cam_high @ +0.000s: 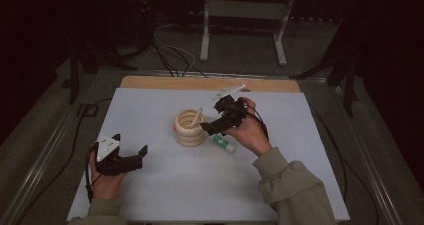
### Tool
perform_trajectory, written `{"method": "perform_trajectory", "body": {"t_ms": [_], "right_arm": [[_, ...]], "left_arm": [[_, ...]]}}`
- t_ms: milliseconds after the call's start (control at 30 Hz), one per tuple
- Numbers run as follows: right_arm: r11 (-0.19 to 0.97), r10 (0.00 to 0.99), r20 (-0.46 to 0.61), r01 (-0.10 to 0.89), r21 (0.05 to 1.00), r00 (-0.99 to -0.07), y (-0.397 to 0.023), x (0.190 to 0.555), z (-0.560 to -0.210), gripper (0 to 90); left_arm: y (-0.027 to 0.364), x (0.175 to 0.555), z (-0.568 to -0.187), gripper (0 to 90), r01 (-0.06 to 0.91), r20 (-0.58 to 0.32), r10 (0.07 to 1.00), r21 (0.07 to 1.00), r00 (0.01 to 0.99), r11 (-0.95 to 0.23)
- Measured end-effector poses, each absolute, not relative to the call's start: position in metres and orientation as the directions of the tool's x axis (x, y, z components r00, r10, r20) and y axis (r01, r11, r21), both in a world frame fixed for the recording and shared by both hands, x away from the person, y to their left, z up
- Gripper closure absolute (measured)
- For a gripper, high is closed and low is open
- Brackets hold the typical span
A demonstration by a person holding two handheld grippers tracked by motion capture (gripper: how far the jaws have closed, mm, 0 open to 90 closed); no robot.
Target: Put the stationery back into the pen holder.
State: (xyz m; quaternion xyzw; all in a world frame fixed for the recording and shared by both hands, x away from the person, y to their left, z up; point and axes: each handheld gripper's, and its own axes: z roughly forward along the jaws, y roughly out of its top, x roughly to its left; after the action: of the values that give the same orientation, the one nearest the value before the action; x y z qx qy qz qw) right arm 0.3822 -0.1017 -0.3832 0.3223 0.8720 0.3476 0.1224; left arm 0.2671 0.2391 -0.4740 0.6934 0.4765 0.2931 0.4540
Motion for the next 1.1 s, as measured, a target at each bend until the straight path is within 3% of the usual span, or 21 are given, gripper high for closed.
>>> {"method": "perform_trajectory", "body": {"t_ms": [1100], "right_arm": [[0.577,0.669,-0.003,0.517,0.632,-0.744,-0.126,0.38,-0.413,0.1]], "left_arm": [[0.239,0.266,-0.473,0.4,0.391,-0.026,0.927,0.911,0.375,-0.133]]}}
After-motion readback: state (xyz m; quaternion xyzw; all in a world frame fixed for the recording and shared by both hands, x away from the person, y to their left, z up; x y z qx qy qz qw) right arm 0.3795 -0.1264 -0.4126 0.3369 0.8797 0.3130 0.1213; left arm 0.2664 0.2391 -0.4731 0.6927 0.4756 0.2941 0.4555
